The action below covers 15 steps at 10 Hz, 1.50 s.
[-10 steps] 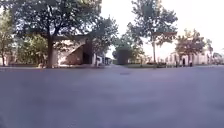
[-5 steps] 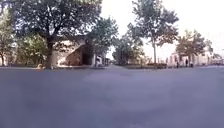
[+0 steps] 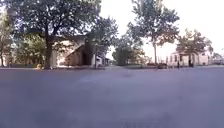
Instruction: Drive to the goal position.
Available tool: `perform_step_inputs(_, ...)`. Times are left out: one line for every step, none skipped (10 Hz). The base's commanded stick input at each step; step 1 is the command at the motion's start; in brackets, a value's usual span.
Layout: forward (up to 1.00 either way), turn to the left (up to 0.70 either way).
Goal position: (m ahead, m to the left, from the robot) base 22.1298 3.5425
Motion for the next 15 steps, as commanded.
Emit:
perform_step_inputs(0.5,0.0)
perform_step_inputs(0.5,0.0)
perform_step_inputs(0.5,0.0)
perform_step_inputs(0.5,0.0)
perform_step_inputs(0.5,0.0)
perform_step_inputs(0.5,0.0)
perform_step_inputs(0.5,0.0)
perform_step_inputs(0.5,0.0)
perform_step_inputs(0.5,0.0)
perform_step_inputs(0.5,0.0)
perform_step_inputs(0.5,0.0)
perform_step_inputs(0.5,0.0)
perform_step_inputs(0.5,0.0)
perform_step_inputs(0.5,0.0)
perform_step_inputs(0.5,0.0)
